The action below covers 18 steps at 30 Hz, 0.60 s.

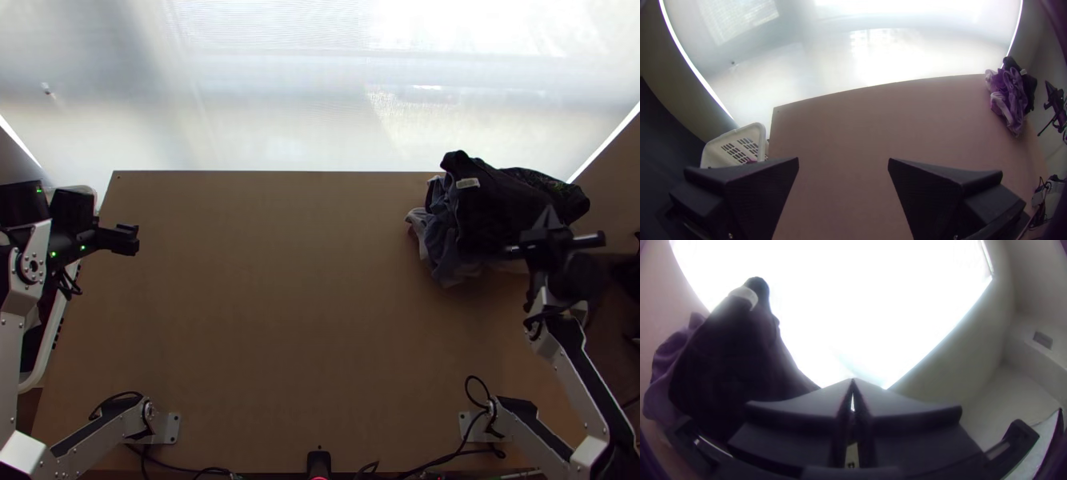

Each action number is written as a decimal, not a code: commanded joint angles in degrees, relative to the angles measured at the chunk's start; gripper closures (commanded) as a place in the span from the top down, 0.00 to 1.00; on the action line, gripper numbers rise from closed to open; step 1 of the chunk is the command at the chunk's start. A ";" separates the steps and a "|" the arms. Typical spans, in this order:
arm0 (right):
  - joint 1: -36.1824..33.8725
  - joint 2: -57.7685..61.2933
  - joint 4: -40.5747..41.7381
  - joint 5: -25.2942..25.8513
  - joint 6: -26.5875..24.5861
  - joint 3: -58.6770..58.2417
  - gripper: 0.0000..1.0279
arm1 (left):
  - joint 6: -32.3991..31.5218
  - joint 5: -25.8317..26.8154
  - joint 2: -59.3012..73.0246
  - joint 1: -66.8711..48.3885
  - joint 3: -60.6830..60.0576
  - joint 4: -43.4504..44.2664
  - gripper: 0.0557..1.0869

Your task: Fold the t-shirt

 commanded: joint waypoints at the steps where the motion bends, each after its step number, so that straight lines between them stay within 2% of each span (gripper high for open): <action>1: 6.86 16.08 11.31 0.49 -2.92 6.09 0.02 | 2.37 -0.04 -4.21 3.48 -2.69 -1.17 0.95; 5: 6.78 25.66 12.71 0.49 -3.10 16.72 0.02 | 3.86 -0.04 -5.62 5.85 -4.19 -1.96 0.95; 8: 7.65 29.53 12.89 0.49 -3.10 19.80 0.02 | 4.04 -0.04 -6.32 6.38 -4.80 -2.14 0.95; 12: 9.24 34.45 16.58 0.49 -3.10 16.63 0.02 | 4.04 -0.04 -6.41 6.90 -5.24 -1.96 0.95; 18: 12.05 38.23 17.99 1.72 -2.49 13.03 0.02 | 4.21 -0.04 -6.32 7.78 -6.30 -1.34 0.95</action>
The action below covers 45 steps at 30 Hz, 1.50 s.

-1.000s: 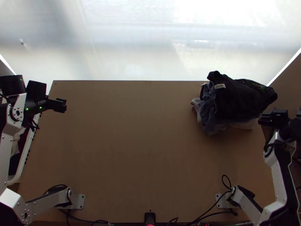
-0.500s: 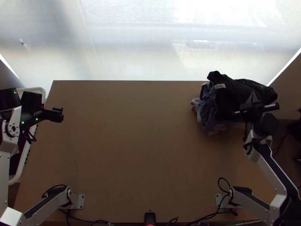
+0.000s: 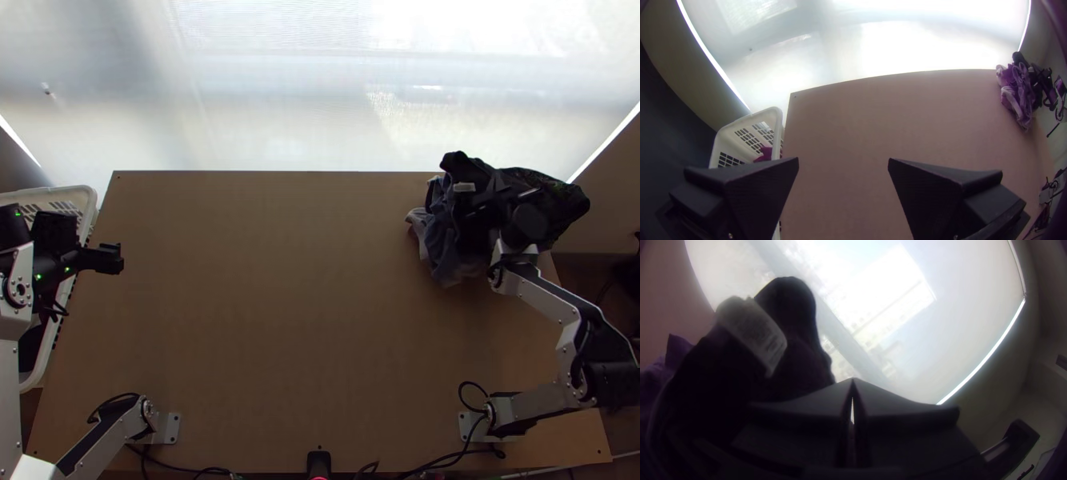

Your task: Fold the t-shirt

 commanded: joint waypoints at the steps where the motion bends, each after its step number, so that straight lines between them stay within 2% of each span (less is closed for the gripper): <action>1: 3.07 6.98 2.80 1.33 0.53 -2.10 0.02 | 0.61 0.05 -0.22 1.77 -1.18 0.49 0.95; 12: 4.56 14.10 3.24 1.68 1.23 -4.29 0.02 | 2.02 0.05 1.27 3.71 -1.45 1.90 0.95; 23: 4.56 15.15 3.24 2.21 1.15 -2.71 0.04 | 1.93 0.14 2.94 3.62 -1.01 3.48 0.95; 27: 4.39 10.49 3.15 5.11 1.23 -2.89 0.38 | 1.31 0.14 3.03 3.27 -0.92 3.57 0.95; 28: 4.21 9.00 3.06 5.11 1.23 -3.24 0.64 | 0.87 0.22 3.03 3.09 -1.01 3.57 0.95; 29: 4.03 7.24 2.89 5.11 1.59 -3.68 0.97 | 0.52 0.22 2.94 3.00 -1.18 3.74 0.95; 32: 3.59 0.47 1.39 5.02 4.57 -4.91 0.96 | -0.45 0.40 2.50 3.00 -2.15 4.80 0.95; 37: 5.35 -12.53 -4.14 5.64 5.10 -7.63 0.96 | -1.24 0.93 0.04 1.86 -5.05 5.59 0.95; 39: 6.67 -17.46 -4.23 8.01 4.75 -8.86 0.96 | -2.91 0.93 -2.07 0.98 -6.46 6.73 0.95; 41: 8.34 -21.06 -3.97 12.58 3.87 -9.13 0.96 | -5.19 0.93 -5.76 -0.77 -9.00 9.02 0.95; 45: 11.07 -26.16 -3.00 17.86 2.47 -11.24 0.96 | -10.11 0.84 -15.60 -6.40 -16.91 16.49 0.95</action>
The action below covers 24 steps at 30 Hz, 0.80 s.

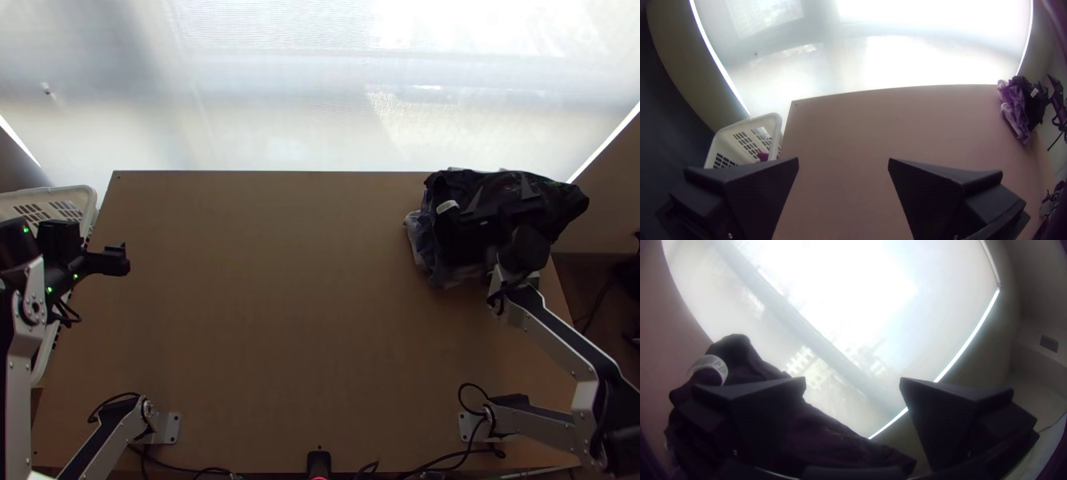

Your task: Fold the t-shirt

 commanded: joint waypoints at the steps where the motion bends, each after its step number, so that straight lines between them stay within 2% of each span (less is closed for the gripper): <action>1: 4.45 -12.07 0.15 8.66 -1.38 -3.99 0.96 | -6.77 0.03 -13.17 -6.58 -10.92 8.87 0.95; 4: 7.70 -17.34 0.15 11.39 -1.03 -8.91 0.96 | -7.83 0.03 -19.76 -9.13 -18.47 12.73 0.95; 10: 21.58 -21.38 -1.26 16.40 -2.17 -21.56 0.96 | -6.86 -0.15 -25.03 -9.57 -25.94 12.56 0.95; 13: 20.79 -17.69 -0.29 16.40 -1.56 -23.15 0.96 | -6.42 -0.15 -25.65 -9.48 -26.30 12.38 0.95; 22: 14.73 -12.07 0.85 14.81 -1.65 -17.52 0.96 | -5.10 -0.15 -25.65 -8.95 -25.24 12.30 0.95; 24: 14.55 -11.63 0.94 14.73 -1.82 -16.91 0.91 | -5.10 -0.15 -25.65 -8.86 -25.24 12.21 0.95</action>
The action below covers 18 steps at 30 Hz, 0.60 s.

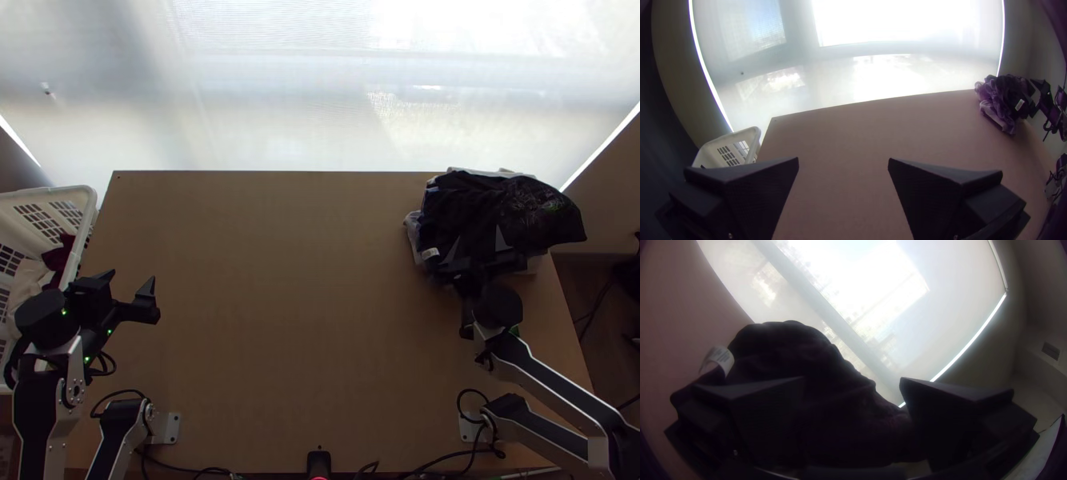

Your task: Fold the t-shirt

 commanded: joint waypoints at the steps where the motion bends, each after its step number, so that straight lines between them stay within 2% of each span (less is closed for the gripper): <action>1: -1.42 2.38 0.81 -0.62 -0.16 1.83 0.80 | 0.54 -0.06 -0.75 0.08 -0.32 0.16 0.95; 2: -1.51 2.38 1.25 -0.71 -0.16 1.91 0.61 | 0.54 -0.15 -0.66 0.16 -0.24 0.16 0.95; 4: -1.95 2.03 2.04 -1.50 -0.42 2.18 0.11 | 0.89 -0.15 -0.66 0.43 -0.32 0.08 0.95; 5: -2.30 1.94 2.13 -1.67 -0.51 2.53 0.02 | 0.89 -0.15 -0.66 0.60 -0.24 0.08 0.95; 6: -2.39 1.86 2.04 -1.67 -0.51 2.79 0.05 | 0.89 -0.23 -0.66 0.69 -0.15 -0.19 0.95; 7: -2.39 1.51 1.95 -1.67 -0.60 2.71 0.28 | 0.97 -0.23 -0.84 0.78 0.03 -0.45 0.95; 9: -1.86 -0.43 1.77 -1.67 -1.04 1.65 0.99 | 0.89 -0.15 -1.37 0.78 -0.06 -1.07 0.95; 10: -1.51 -2.01 1.60 -1.67 -1.57 0.95 0.96 | 0.89 -0.15 -1.81 0.78 -0.32 -1.51 0.95; 13: -0.46 -7.02 1.33 -1.67 -3.06 -3.10 0.96 | 0.89 -0.06 -4.88 0.69 -2.26 -2.03 0.95; 18: -0.46 -12.47 1.07 -1.67 -1.57 -12.15 0.96 | 0.97 -0.06 -11.65 -0.10 -7.71 -1.59 0.95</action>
